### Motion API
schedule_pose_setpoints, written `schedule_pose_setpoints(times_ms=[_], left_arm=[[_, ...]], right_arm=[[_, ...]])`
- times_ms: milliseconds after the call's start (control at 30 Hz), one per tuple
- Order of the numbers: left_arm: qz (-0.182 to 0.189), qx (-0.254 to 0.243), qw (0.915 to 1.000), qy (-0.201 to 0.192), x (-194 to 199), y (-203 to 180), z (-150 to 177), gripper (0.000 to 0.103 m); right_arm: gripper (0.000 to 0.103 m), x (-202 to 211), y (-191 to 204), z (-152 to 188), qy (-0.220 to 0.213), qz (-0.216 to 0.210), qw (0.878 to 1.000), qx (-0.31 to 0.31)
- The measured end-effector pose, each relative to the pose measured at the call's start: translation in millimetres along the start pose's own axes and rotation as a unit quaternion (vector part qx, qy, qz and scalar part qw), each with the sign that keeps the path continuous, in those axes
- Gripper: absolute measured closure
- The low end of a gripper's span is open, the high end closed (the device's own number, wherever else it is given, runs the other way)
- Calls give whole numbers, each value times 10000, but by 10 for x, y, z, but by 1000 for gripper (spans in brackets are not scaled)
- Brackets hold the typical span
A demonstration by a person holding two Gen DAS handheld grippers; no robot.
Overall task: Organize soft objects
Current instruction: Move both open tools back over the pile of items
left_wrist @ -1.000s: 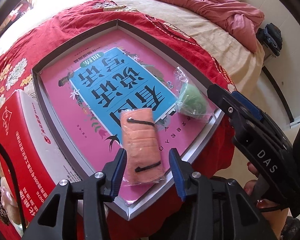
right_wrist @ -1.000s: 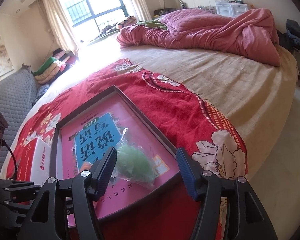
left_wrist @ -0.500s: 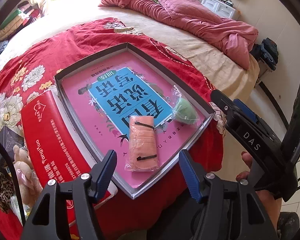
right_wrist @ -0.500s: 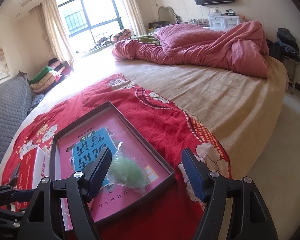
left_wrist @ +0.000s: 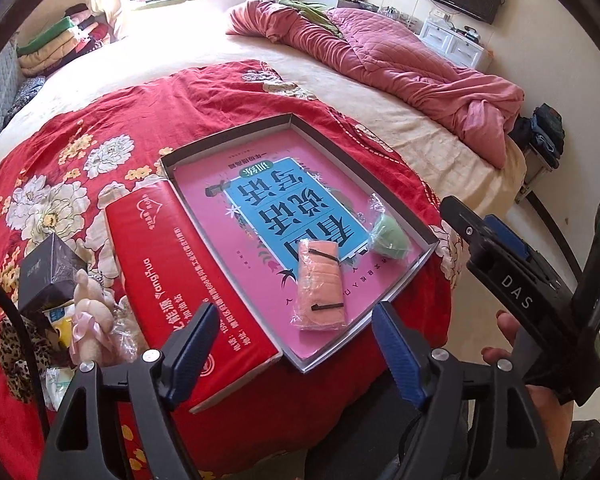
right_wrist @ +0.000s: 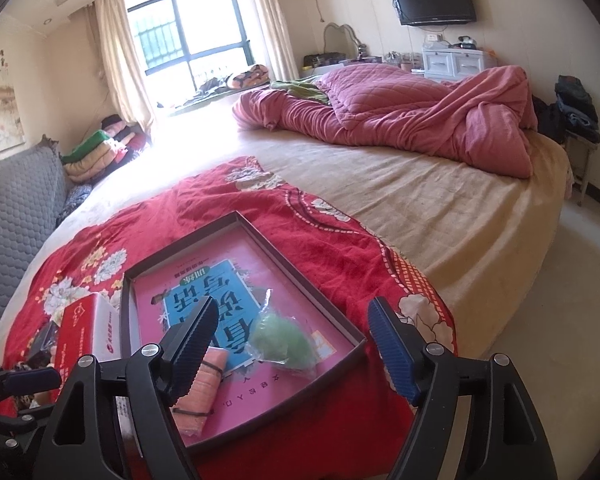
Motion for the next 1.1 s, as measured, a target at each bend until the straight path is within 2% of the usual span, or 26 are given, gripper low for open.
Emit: schedule_pose_setpoints(times_ms=[267, 800, 1100], left_arm=[[-86, 186, 9994, -262, 207, 204, 92, 20], [-101, 645, 9965, -522, 579, 665, 397, 20], [-187, 922, 9935, -643, 804, 983, 590, 19]], right_arm=[[25, 236, 313, 32, -113, -109, 9992, 355], [24, 720, 968, 106, -309, -388, 9932, 1049], [24, 899, 1280, 168, -316, -734, 9882, 1304]])
Point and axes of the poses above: each gripper's, at about its wrist camera, not at the fingertips, and x roughly against the way its jaws point, y to its left, z to its underside, the point moved 3 cm from there along -x, roughly the way its jaws point, and after that the axes turned 12 degrees about y, right-handed, at the moved point
